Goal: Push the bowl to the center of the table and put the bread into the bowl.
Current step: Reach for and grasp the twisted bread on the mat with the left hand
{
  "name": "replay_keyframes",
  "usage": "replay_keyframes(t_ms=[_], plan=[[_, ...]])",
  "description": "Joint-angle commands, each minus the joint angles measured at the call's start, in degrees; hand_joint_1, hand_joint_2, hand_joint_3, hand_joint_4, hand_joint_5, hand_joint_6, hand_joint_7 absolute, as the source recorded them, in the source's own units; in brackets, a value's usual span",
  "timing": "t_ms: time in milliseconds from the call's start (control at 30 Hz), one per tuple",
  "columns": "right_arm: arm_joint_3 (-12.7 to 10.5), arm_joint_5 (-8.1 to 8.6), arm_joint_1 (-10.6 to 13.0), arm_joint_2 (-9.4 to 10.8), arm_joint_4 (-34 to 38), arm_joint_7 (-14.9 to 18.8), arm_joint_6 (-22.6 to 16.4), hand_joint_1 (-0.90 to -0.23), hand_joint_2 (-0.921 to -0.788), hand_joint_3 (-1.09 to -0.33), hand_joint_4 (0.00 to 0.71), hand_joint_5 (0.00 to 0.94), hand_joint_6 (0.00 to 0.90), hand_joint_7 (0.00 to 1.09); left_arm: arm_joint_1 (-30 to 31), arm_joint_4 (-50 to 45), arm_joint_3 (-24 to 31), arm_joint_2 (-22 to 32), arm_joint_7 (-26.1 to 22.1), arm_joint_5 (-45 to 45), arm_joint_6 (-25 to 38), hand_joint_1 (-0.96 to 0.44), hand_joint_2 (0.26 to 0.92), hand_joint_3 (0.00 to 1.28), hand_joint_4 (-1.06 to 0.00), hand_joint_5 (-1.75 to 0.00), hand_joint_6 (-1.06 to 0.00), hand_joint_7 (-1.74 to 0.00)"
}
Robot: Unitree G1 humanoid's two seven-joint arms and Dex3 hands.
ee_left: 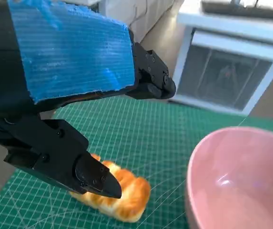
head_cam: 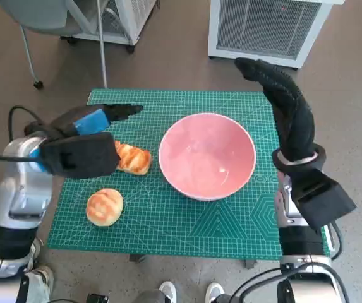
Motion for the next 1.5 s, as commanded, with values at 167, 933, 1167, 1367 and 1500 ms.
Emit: replay_keyframes(t_ms=[167, 933, 1167, 1367, 1500], plan=[[-0.1, 1.01, 1.7, -0.3, -0.7, 0.5, 1.1, -0.711, -0.921, -0.882, 0.283, 0.006, -0.001, 0.7, -2.8, 7.2, -4.3, -2.2, 0.2, 3.3, -0.5, -0.06, 0.74, 0.01, -0.26, 0.0, -0.38, -0.01], [-0.3, 1.62, 1.7, -0.2, -1.2, 0.6, 1.4, -0.706, -0.921, -0.886, 0.281, 0.004, -0.001, 0.7, -7.2, 25.2, -11.7, -6.2, 0.4, 9.5, 0.6, -0.04, 0.775, 0.02, -0.42, -0.06, -0.53, -0.07], [-0.2, 2.08, 1.8, 0.0, -1.2, 0.7, 1.4, -0.699, -0.921, -0.887, 0.28, 0.004, -0.001, 0.7, -6.0, 25.0, -11.9, -5.6, 2.5, 10.0, -1.9, -0.01, 0.876, 0.06, -0.71, -0.89, -0.63, -0.78], [-0.1, 2.52, 1.8, 0.0, -1.4, 0.8, 1.5, -0.696, -0.921, -0.889, 0.279, 0.003, -0.001, 0.7, -5.4, 23.4, -10.9, -4.1, 3.3, 9.4, -4.7, 0.0, 0.694, 0.38, -0.77, -1.21, -0.76, -0.94], [-0.1, 2.73, 1.8, 0.2, -1.3, 0.8, 1.6, -0.696, -0.921, -0.888, 0.279, 0.003, -0.001, 0.7, -5.1, 22.1, -10.2, -3.2, 3.2, 9.1, -5.8, 0.0, 0.627, 0.52, -0.74, -1.27, -0.75, -1.02]])
